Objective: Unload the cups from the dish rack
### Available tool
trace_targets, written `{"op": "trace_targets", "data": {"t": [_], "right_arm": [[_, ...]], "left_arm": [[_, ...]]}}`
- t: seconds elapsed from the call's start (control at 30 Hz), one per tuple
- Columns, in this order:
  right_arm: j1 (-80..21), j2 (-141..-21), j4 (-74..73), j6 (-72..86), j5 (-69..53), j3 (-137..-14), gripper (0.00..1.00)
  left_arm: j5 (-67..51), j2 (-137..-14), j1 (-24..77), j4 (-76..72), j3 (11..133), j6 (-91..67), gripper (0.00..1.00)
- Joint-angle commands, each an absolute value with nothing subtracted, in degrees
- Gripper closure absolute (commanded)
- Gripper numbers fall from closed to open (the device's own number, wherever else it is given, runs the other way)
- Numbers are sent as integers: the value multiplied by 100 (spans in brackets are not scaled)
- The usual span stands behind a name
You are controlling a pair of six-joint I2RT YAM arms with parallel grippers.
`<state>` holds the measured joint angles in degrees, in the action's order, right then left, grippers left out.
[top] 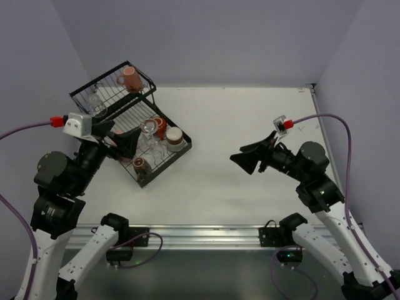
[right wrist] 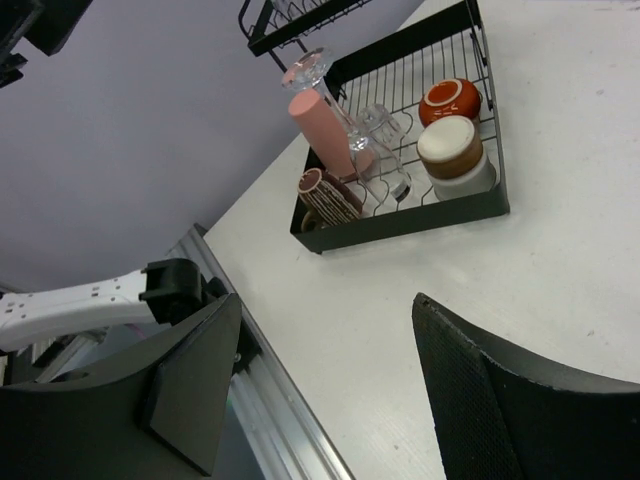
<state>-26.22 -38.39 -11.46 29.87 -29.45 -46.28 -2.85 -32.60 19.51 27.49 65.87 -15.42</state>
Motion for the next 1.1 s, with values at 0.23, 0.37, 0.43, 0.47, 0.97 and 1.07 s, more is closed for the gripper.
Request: {"op": "trace_targets", "data": {"t": [0.23, 0.37, 0.43, 0.47, 0.97, 1.07], "right_arm": [[-2637, -3885, -932, 2856, -2751, -4562, 28], [-2637, -3990, -712, 2900, -2804, -4474, 28], [-2637, -4034, -686, 2909, -2856, -4430, 28], [-2645, -4034, -572, 2918, -2874, -4386, 28], [-2637, -4078, -132, 3067, -2997, -4140, 28], [-2637, -4122, -97, 3076, -3076, -4148, 28]], "left_arm": [[-230, -3559, 1925, 3618, 7031, -1626, 0], [174, -3604, 1925, 4200, 6804, -1784, 0], [377, -3621, 1925, 4358, 6575, -1845, 4], [413, -3647, 1925, 4385, 6444, -1924, 8], [-317, -3701, 1925, 2533, 4062, -2838, 32], [-272, -3498, 1925, 1532, 3499, -2953, 32]]}}
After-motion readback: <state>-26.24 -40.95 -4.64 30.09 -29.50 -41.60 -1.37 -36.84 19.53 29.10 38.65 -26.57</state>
